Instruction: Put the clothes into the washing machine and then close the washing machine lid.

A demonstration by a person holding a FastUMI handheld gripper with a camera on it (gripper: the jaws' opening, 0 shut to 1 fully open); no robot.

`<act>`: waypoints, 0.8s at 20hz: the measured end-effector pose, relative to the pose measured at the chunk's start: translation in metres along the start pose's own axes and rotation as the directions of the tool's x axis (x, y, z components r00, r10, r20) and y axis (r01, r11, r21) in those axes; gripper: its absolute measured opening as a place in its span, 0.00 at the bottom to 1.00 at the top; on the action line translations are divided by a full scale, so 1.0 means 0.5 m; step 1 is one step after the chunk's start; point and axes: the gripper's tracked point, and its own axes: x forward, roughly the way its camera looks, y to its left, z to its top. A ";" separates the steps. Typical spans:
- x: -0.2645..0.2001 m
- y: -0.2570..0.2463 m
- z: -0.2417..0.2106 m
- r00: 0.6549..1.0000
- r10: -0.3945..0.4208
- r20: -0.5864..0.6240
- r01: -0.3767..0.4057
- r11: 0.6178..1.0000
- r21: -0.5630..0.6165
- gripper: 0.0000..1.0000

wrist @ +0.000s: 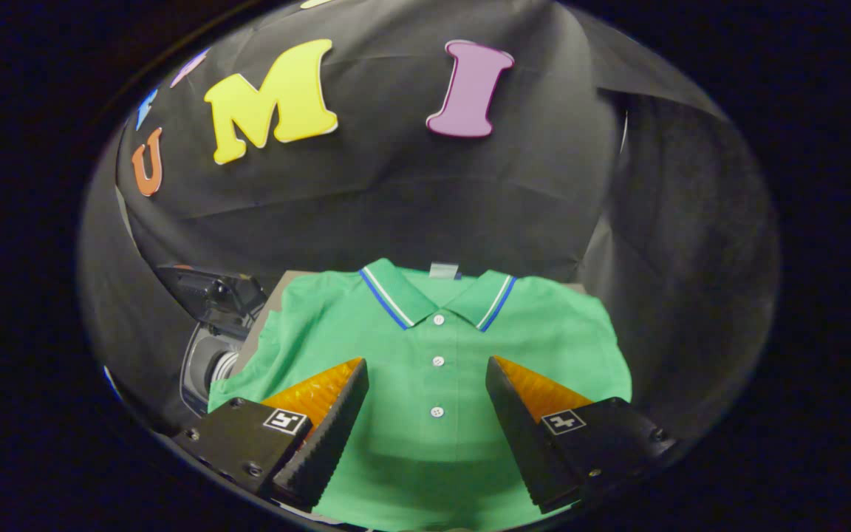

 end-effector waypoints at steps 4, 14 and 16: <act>0.026 -0.011 -0.027 0.996 -0.035 -0.084 0.036 0.999 0.012 1.00; 0.024 -0.008 -0.025 0.984 -0.062 -0.169 0.068 0.997 0.029 0.85; 0.020 -0.005 -0.025 0.979 -0.060 -0.197 0.065 0.998 0.016 0.67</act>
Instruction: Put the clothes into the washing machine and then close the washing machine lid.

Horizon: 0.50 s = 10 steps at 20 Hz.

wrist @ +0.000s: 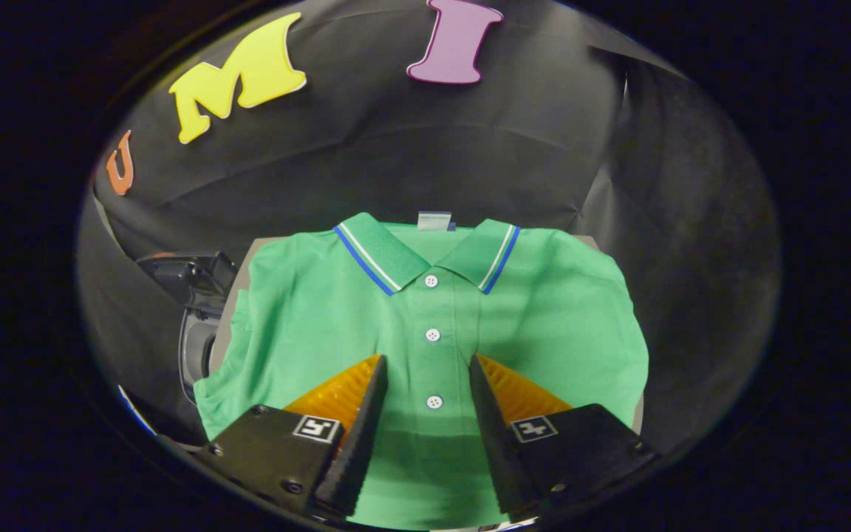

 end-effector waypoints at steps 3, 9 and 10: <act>0.003 -0.005 0.001 1.000 -0.020 -0.016 0.020 0.999 0.042 0.39; -0.004 0.005 -0.003 0.997 0.040 0.068 -0.049 0.991 0.126 0.06; -0.008 0.009 0.000 0.993 0.061 0.097 -0.075 0.986 0.147 0.06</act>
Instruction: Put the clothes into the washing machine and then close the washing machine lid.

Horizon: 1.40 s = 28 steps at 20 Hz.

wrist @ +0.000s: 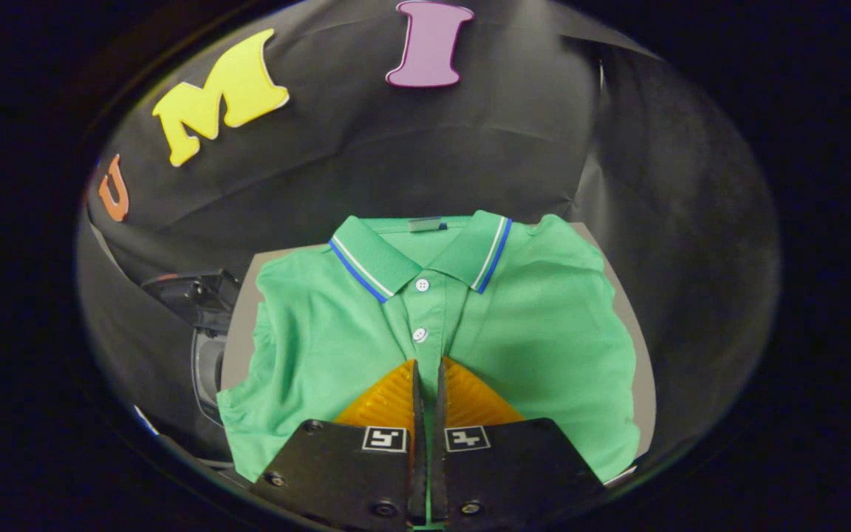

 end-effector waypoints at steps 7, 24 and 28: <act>-0.101 0.054 0.015 0.974 0.120 0.191 -0.129 0.991 0.036 0.05; -0.455 0.411 0.044 0.776 0.426 0.466 -0.402 0.902 -0.156 0.05; -0.496 0.513 0.034 0.740 0.468 0.484 -0.422 0.882 -0.207 0.05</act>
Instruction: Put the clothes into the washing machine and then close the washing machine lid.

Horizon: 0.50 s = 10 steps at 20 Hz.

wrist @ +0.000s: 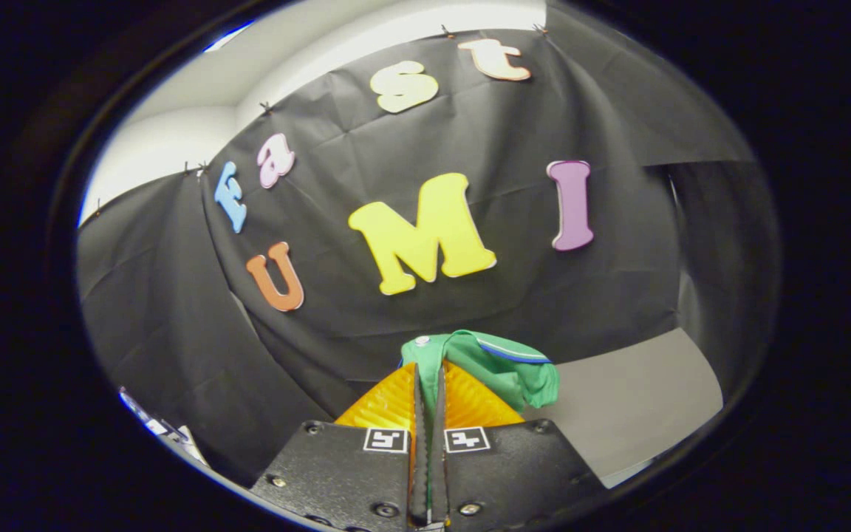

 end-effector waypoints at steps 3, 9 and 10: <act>0.021 0.073 -0.024 0.999 0.044 -0.009 -0.044 0.999 -0.010 0.05; 0.108 0.170 -0.097 0.991 0.110 -0.074 -0.112 0.994 -0.019 0.05; 0.123 0.175 -0.110 0.990 0.116 -0.084 -0.118 0.993 -0.017 0.05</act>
